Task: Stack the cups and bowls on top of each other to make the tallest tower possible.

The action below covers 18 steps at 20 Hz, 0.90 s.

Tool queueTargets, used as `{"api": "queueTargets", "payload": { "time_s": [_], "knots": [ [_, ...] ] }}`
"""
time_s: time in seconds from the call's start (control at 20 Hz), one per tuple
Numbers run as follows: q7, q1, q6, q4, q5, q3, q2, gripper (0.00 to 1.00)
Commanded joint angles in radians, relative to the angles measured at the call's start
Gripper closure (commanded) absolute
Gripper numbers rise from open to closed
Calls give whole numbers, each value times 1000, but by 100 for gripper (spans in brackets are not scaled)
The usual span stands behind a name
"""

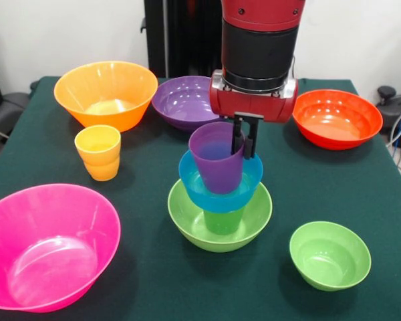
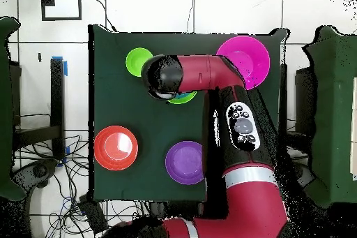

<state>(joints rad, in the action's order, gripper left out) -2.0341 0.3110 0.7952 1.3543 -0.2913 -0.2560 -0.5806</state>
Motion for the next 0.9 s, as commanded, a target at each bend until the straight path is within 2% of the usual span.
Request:
{"api": "queueTargets", "payload": {
  "time_s": [0.05,0.35,0.4,0.9],
  "knots": [
    [217,14,-60,-5,-113,-83,63,100],
    [206,13,-60,3,-110,-79,58,100],
    [206,13,-62,5,-111,-79,57,0],
    [207,14,-59,9,-110,-77,56,0]
  ]
}}
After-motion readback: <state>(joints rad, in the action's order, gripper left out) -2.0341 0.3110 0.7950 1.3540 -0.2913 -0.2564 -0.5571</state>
